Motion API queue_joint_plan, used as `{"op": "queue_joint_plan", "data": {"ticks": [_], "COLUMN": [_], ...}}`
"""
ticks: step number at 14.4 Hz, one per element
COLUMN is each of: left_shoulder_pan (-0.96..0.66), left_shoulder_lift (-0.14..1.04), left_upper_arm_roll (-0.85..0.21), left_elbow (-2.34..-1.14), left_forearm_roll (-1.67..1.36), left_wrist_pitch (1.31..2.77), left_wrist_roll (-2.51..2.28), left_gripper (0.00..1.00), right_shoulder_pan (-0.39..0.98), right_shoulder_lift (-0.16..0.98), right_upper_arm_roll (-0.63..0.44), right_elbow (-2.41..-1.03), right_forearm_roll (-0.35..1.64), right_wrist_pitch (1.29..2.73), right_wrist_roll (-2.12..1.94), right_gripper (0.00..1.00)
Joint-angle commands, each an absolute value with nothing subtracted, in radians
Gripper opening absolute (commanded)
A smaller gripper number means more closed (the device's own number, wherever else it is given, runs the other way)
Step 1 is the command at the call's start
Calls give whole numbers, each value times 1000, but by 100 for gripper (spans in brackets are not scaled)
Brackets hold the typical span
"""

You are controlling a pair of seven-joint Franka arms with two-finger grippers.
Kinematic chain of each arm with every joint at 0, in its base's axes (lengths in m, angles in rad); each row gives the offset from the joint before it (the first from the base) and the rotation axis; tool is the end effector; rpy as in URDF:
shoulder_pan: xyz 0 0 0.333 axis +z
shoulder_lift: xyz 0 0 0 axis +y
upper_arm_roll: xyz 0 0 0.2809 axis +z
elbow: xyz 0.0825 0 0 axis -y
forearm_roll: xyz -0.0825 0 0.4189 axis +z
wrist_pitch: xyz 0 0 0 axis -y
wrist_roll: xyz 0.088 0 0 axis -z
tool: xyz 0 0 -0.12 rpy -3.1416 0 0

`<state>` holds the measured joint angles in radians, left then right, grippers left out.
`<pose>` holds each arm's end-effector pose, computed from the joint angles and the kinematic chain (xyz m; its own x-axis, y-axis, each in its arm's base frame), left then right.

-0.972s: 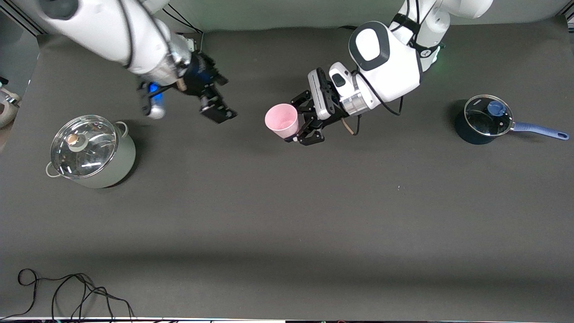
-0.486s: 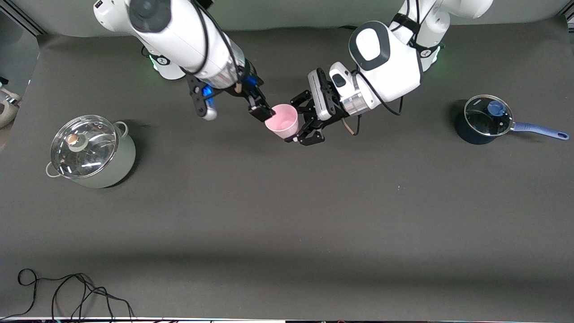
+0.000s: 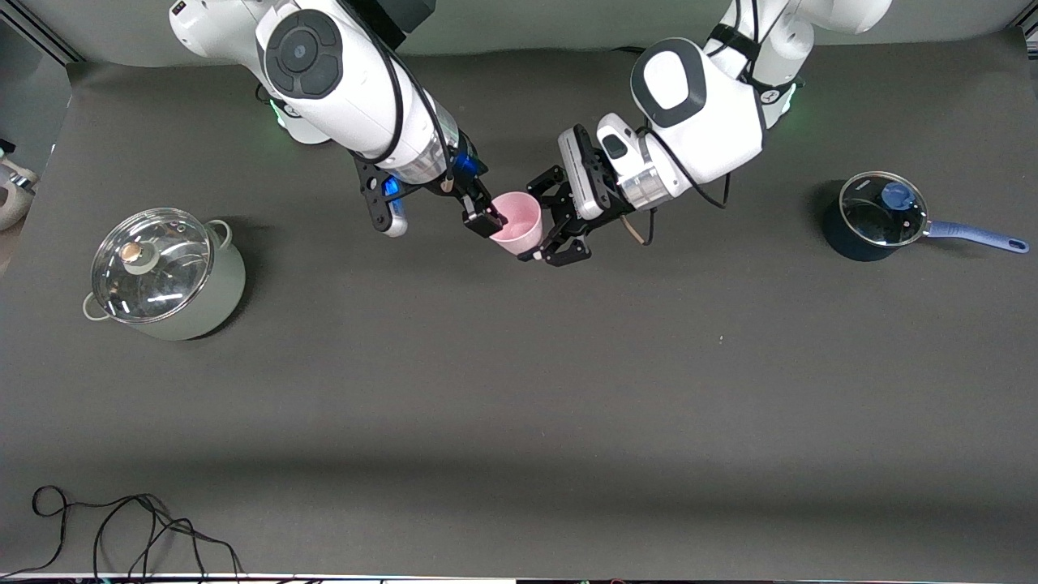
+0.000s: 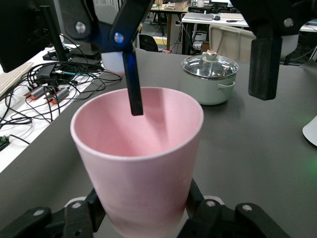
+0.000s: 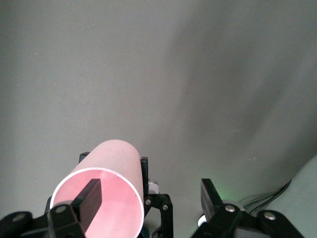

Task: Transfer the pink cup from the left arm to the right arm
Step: 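Reach the right gripper to the cup rim held by the left gripper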

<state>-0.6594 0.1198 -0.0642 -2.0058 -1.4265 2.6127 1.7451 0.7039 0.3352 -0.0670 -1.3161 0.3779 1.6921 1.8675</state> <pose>0.4916 -0.4131 0.3754 0.1331 -0.4952 0.8585 -0.9730 -0.2301 0.0181 0.5252 0.4463 0.5105 0.2715 -0.8996 -0.3420 -0.9475 -0.3122 0.0691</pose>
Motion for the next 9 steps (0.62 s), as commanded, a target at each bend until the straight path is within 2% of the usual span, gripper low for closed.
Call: {"op": "queue_joint_plan", "data": {"ticks": [1, 2, 3, 9], "left_shoulder_pan": [-681, -681, -680, -680], "left_shoulder_lift": [112, 112, 112, 112], "left_upper_arm_roll": [-52, -52, -52, -52], "left_elbow": [-2000, -2000, -2000, -1999], "left_forearm_roll": [-1445, -1445, -1445, -1447], "left_wrist_pitch": [2631, 2631, 2631, 2638], "left_wrist_roll": [1733, 1733, 1733, 1733], "left_gripper": [42, 42, 42, 42], "right_shoulder_pan": [745, 746, 746, 744], "right_shoulder_lift": [357, 362, 365, 365], "right_upper_arm_roll": [-78, -78, -78, -78], "right_elbow": [-1287, -1287, -1287, -1285], "right_forearm_roll": [353, 341, 331, 330], "right_wrist_pitch": [1706, 1706, 1707, 1707], "right_wrist_roll": [1885, 1887, 1882, 1875], "right_gripper": [45, 12, 0, 0]}}
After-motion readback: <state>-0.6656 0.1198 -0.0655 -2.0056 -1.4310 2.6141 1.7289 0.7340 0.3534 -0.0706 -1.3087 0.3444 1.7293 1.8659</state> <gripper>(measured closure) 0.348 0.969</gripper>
